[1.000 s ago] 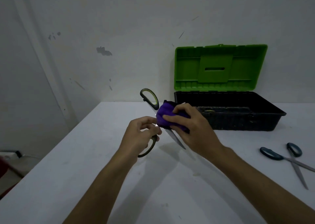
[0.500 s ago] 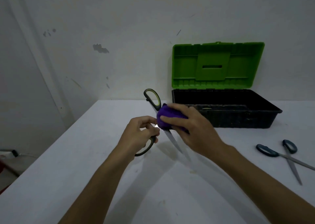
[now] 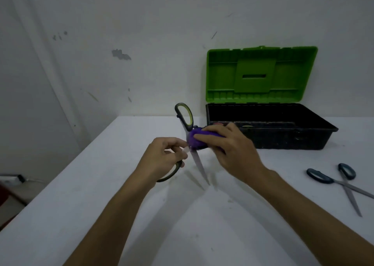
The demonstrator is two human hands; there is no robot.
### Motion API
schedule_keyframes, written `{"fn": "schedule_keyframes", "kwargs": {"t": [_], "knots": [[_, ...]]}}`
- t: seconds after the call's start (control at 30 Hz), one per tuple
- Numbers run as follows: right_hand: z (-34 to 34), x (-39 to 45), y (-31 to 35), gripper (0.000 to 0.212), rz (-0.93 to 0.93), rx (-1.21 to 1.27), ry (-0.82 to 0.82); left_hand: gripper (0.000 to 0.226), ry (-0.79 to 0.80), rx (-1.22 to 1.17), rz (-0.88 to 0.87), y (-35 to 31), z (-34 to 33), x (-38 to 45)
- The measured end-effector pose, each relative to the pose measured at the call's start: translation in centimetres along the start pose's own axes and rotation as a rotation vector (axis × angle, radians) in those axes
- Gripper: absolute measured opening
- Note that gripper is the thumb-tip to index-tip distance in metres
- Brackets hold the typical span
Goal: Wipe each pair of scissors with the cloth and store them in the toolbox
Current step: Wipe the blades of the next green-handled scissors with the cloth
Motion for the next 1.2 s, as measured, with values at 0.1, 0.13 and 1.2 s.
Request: {"fn": "schedule_keyframes", "kwargs": {"t": [0.1,0.13,1.2], "knots": [[0.8,-0.4,-3.0,0.036,-0.149,-0.04,-0.048,0.015,0.009,-0.019,0.058,1.2,0.9,-0.3],[1.4,-0.6,-3.1,0.036,-0.154,-0.052,-0.08,0.016,0.005,-0.033,0.075,1.4,1.1,-0.2],[-1.6,-3.8,2.1,0.06,0.148,-0.101,0.302,0.017,-0.108,-0.126,0.209,2.0,1.5,0.5]]}}
Point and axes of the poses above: each hand's wrist, its own x-axis towards the middle knuckle, its own z-axis out of the back of the hand, y = z × x, the point moved 7 cm from there along x, towards the middle knuckle, and after that the axes turned 3 degrees about z, right-handed, at the moved point
